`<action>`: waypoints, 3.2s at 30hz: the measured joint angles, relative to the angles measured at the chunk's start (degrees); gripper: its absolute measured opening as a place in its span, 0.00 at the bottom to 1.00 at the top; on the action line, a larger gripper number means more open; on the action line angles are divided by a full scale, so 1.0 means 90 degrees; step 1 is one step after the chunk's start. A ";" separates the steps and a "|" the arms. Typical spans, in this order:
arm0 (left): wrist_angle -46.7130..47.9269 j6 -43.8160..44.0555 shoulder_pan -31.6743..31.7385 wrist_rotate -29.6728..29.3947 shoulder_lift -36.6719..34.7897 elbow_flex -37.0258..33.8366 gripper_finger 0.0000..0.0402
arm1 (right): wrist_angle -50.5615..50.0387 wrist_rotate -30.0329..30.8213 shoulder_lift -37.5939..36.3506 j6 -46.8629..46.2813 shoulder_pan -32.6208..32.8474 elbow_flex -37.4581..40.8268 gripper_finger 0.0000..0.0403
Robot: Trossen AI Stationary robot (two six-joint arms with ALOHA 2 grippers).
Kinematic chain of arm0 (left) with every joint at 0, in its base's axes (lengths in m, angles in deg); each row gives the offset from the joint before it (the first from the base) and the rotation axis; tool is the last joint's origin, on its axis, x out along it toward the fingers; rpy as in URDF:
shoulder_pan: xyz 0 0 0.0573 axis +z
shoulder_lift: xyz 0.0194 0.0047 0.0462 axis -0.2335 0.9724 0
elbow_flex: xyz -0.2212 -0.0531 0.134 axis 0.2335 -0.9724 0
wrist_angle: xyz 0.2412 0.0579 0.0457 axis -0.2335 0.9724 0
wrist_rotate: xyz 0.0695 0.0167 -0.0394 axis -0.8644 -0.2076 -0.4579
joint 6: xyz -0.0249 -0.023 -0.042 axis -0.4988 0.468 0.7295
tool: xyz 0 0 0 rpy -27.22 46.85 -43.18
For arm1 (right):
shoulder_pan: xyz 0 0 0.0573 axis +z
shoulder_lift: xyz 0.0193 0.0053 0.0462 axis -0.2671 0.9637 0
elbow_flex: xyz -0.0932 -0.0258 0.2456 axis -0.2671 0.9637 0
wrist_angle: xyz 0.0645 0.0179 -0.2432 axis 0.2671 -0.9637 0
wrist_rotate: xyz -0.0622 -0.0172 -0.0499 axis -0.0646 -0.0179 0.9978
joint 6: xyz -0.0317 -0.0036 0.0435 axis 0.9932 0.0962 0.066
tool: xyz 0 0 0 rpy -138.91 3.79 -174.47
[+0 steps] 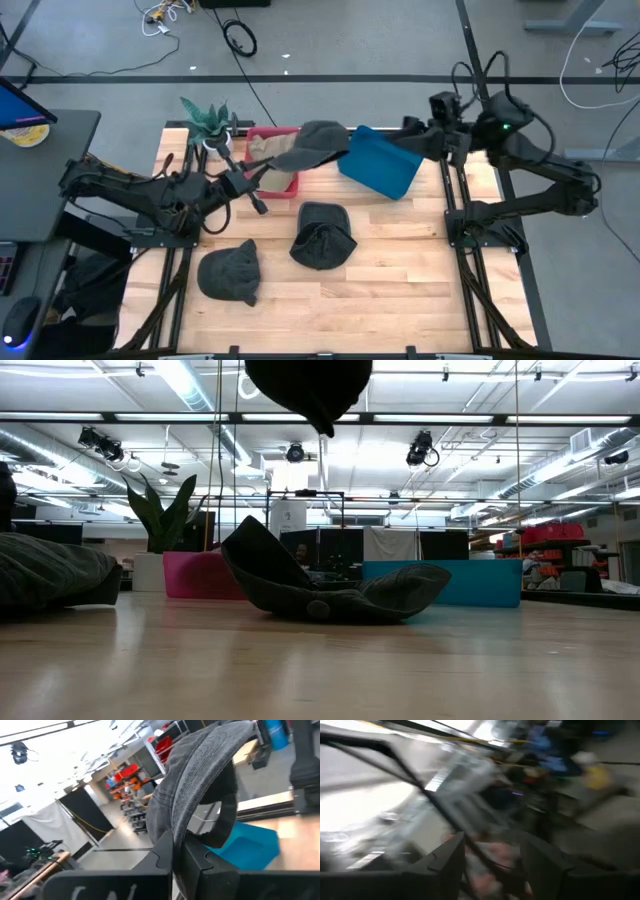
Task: Pick & Place hat
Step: Put the right black cap into the blue bin
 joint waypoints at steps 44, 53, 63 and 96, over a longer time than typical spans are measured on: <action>-0.1889 0.2308 0.0820 0.3441 -0.0007 0.0002 0.03 | -0.0487 0.2459 0.0959 0.4740 0.0443 0.0012 0.76; -0.1837 0.2356 0.0818 0.3441 -0.0007 0.0002 0.03 | 0.0001 0.2984 0.0843 0.5036 0.0438 0.0007 0.72; -0.1833 0.2637 0.0818 0.3618 -0.0007 0.0002 0.03 | 0.0156 0.2822 0.1128 0.4895 0.0438 0.0005 0.71; -0.1551 0.3565 0.0805 0.2020 0.0000 0.0005 0.24 | 0.0193 0.3185 0.1298 0.4724 0.0366 0.0012 0.06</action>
